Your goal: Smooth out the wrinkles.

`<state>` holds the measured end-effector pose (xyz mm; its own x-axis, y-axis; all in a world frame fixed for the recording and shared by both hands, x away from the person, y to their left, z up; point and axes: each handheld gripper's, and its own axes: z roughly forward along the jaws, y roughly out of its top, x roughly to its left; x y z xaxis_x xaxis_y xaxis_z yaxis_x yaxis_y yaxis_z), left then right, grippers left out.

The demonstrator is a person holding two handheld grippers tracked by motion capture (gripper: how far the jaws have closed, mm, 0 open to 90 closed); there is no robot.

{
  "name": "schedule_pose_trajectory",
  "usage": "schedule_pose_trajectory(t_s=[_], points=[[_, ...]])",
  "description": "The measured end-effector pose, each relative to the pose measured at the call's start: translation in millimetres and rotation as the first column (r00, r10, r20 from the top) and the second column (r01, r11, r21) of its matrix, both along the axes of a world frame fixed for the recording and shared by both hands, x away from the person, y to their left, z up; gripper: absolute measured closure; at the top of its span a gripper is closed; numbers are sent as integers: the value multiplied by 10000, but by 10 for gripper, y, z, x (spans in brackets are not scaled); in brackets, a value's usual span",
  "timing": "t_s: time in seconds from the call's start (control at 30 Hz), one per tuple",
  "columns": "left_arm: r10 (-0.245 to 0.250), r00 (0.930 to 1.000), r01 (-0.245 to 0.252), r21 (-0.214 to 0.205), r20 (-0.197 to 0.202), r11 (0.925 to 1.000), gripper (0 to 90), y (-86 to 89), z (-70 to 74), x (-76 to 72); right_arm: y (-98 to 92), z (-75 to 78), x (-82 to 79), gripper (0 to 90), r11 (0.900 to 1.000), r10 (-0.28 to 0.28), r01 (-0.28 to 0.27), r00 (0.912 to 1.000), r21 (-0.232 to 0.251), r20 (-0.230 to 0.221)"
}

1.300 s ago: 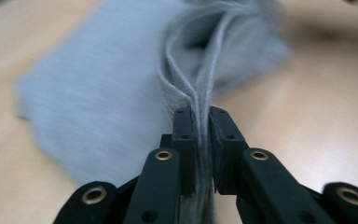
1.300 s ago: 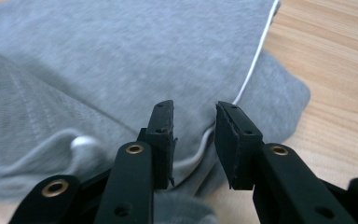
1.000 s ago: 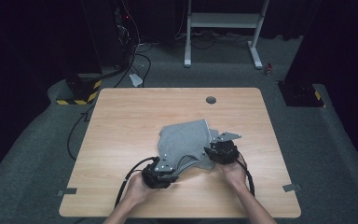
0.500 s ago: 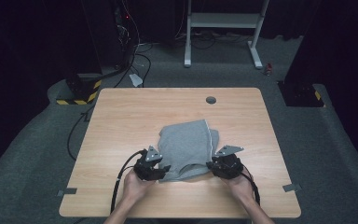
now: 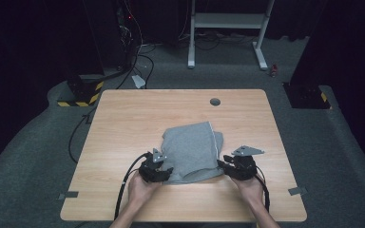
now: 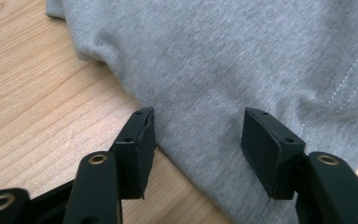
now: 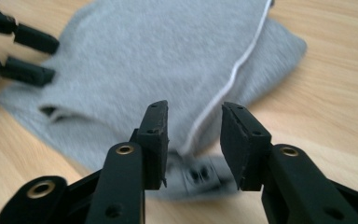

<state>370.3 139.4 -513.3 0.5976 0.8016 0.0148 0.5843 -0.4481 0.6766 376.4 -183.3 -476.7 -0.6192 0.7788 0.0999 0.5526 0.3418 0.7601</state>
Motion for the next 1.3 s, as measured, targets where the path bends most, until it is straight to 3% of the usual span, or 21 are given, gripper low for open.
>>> schedule_pose_trajectory(t_s=[0.07,0.1,0.2,0.3,0.4,0.47,0.53,0.6,0.77,0.87,0.93,0.97,1.03,1.07,1.17,1.23,1.27,1.3], points=[[125,9999,-126,-145,-91,9998,429,11,-9,-1,78,-18,44,605,9998,-21,19,9999,-179,-112],[180,9997,-183,-231,-135,9996,427,20,-14,4,124,-50,67,624,9986,-86,76,9998,-531,-176],[290,9995,-295,-270,-155,9992,411,27,-19,7,164,-141,113,817,9930,226,-280,9986,-1151,-484],[385,9992,-388,-247,-120,9989,411,33,-20,-2,40,-110,57,841,9912,-48,37,10000,-1325,-87],[437,9990,-441,-308,-133,9986,411,36,-23,-8,-118,-163,45,836,9889,-168,114,9992,-1482,-356],[489,9985,-498,-375,-228,9981,409,39,-17,1,-144,-222,46,783,9887,4,-107,9976,-1495,-688],[595,9975,-621,-714,-385,9955,421,62,-10,28,-138,-230,33,684,9892,-66,-17,9984,-1469,-554],[716,9968,-753,-1143,-358,9906,428,100,20,61,-137,-190,40,641,9940,-92,41,9989,-1095,-462],[1045,9939,-1093,-1827,-359,9771,445,132,133,229,-68,-110,132,621,9980,-435,425,9988,-458,-209],[1119,9922,-1207,-2023,-543,9718,463,81,141,357,13,-148,224,648,9972,-543,527,9981,-534,-289],[1056,9923,-1165,-2020,-642,9724,538,42,122,421,53,-212,284,752,9956,-582,545,9972,-761,-472],[977,9932,-1086,-1994,-636,9739,623,31,106,436,62,-244,303,816,9948,-510,458,9971,-907,-562],[811,9937,-935,-1728,-772,9805,829,30,67,438,41,-273,286,860,9933,-489,434,9976,-1070,-487],[746,9939,-872,-1646,-815,9825,872,43,55,424,25,-271,272,862,9930,-497,444,9977,-1091,-456],[717,9930,-879,-1825,-936,9793,883,130,83,366,-67,-275,215,861,9912,-355,298,9985,-1290,-426],[607,9949,-758,-2011,-803,9766,878,155,147,321,-107,-281,195,838,9935,-80,9,9980,-1140,-621],[628,9960,-741,-1951,-632,9780,850,163,178,311,-106,-264,177,789,9932,23,-94,9981,-1160,-610],[736,9959,-827,-2047,-518,9753,755,177,205,312,-102,-242,163,736,9936,-17,-43,9986,-1125,-525]])
